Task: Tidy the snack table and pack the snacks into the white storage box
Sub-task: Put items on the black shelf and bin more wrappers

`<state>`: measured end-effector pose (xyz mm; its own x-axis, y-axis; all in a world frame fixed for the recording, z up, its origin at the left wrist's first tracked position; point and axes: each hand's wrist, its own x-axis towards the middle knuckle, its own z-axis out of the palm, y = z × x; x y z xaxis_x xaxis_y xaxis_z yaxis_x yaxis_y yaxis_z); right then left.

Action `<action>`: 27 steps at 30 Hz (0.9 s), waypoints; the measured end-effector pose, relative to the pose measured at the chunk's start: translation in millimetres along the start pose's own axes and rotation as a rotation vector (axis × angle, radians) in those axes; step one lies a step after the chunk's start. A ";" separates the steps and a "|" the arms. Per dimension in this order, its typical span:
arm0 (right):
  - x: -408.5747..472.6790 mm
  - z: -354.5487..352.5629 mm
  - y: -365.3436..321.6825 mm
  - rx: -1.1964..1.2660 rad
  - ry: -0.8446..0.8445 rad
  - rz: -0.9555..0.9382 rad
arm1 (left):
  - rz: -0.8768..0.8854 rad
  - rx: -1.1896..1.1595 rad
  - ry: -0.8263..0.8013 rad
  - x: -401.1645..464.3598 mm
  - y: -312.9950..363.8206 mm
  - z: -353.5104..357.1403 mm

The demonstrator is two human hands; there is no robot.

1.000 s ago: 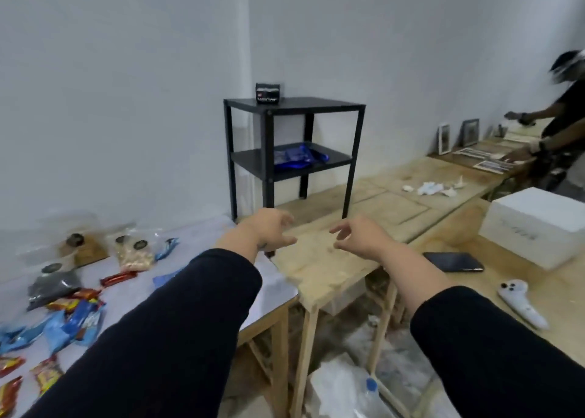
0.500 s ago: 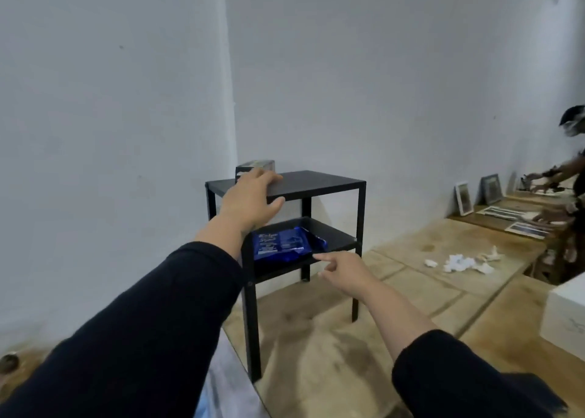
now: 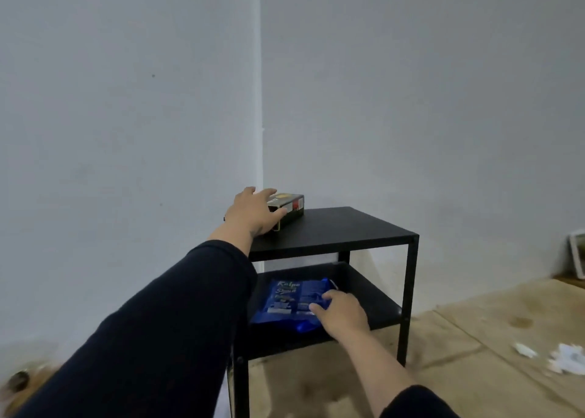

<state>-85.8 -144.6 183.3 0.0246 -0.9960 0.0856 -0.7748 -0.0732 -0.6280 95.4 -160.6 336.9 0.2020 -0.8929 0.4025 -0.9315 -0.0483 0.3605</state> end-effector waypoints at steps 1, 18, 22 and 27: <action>5.2 1.0 0.0 -0.004 -0.012 0.016 | -0.023 0.011 -0.014 5.9 0.8 1.9; 15.0 0.6 5.3 0.545 -0.130 0.218 | -0.081 -0.099 0.109 -26.9 -6.6 -9.7; -15.0 -9.3 10.2 0.673 -0.046 0.209 | -0.063 -0.175 0.136 -57.1 -15.0 -22.5; -78.0 -29.1 12.7 0.637 0.047 0.121 | -0.005 -0.217 0.224 -108.9 -27.3 -40.5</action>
<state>-115.9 -66.4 191.1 -0.0785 -0.9969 0.0105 -0.2437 0.0090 -0.9698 111.1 -43.9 317.3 0.2905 -0.7711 0.5666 -0.8490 0.0656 0.5244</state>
